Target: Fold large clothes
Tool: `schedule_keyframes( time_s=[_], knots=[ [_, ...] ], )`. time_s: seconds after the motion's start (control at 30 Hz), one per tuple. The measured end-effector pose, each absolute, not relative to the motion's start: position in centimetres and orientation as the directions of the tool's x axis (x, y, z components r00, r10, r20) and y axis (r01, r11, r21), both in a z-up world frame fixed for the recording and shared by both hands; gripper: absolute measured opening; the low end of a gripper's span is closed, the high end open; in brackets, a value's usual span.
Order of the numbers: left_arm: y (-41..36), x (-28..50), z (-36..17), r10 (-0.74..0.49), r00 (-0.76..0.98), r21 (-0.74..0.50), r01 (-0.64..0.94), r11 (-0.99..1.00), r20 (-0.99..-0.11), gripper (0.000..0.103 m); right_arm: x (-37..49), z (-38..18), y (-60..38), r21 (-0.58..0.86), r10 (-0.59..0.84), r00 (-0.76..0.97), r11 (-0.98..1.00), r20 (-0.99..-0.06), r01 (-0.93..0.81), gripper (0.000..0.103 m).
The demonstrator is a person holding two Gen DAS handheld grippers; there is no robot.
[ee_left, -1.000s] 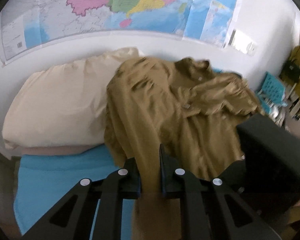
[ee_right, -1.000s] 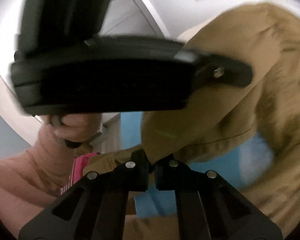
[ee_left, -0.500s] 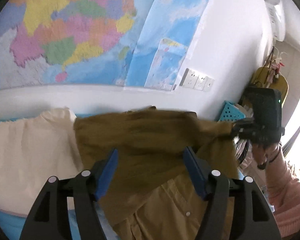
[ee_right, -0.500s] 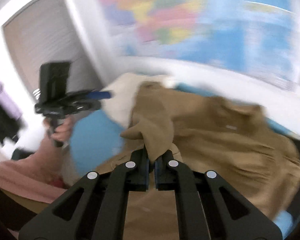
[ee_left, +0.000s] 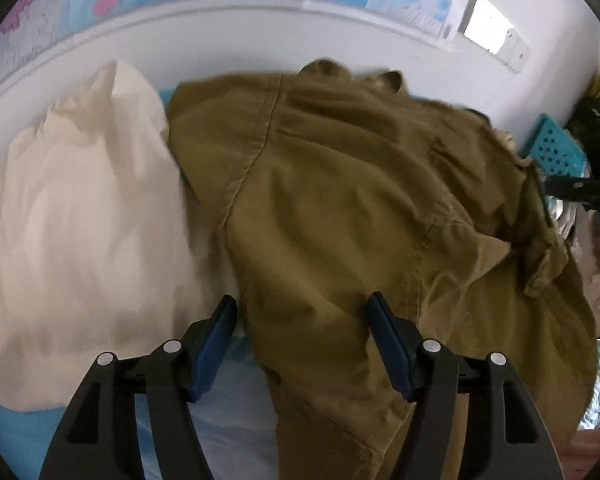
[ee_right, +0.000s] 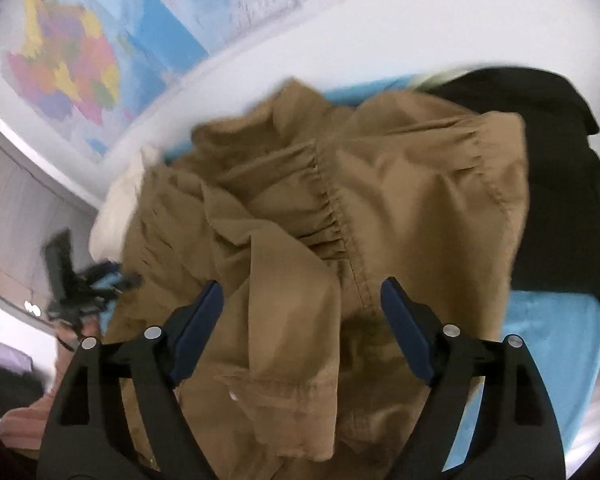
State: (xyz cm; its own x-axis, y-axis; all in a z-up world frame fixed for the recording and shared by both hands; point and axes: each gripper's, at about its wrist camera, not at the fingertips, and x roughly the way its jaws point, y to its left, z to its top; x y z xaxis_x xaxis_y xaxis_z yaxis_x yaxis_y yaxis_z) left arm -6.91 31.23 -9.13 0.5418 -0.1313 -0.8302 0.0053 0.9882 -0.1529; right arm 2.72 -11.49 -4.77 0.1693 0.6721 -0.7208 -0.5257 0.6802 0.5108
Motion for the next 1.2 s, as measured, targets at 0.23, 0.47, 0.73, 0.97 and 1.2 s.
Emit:
schedule_keyframes(
  time_s=[0.23, 0.47, 0.73, 0.97, 1.2],
  knots=[
    [31.7, -7.4, -9.4, -0.116, 0.556, -0.147, -0.012, 0.989, -0.823, 0.064, -3.5, -6.3, -10.1, 0.332, 0.558, 0.168, 0.681, -0.813, -0.653, 0.095],
    [31.7, -8.0, -9.6, 0.006, 0.566, -0.040, -0.069, 0.997, -0.824, 0.047, -2.9, -3.8, -11.3, 0.342, 0.609, 0.197, 0.651, -0.768, -0.678, 0.013],
    [33.2, -8.9, -10.2, 0.059, 0.571, -0.023, -0.135, 0.991, -0.819, 0.048, 5.0, -4.5, -16.1, 0.440, 0.595, 0.253, 0.764, -0.763, -0.472, 0.013],
    [30.5, -9.1, -7.5, 0.060, 0.628, 0.000, -0.095, 0.995, -0.776, 0.058, 3.3, -7.0, -17.3, 0.535, 0.674, 0.248, 0.717, -0.695, -0.447, 0.072],
    [27.7, -7.2, -6.2, -0.018, 0.670, -0.013, 0.012, 1.000, -0.742, 0.066, 1.9, -8.1, -14.8, 0.352, 0.547, 0.273, 0.773, -0.791, -0.528, 0.008]
  ],
)
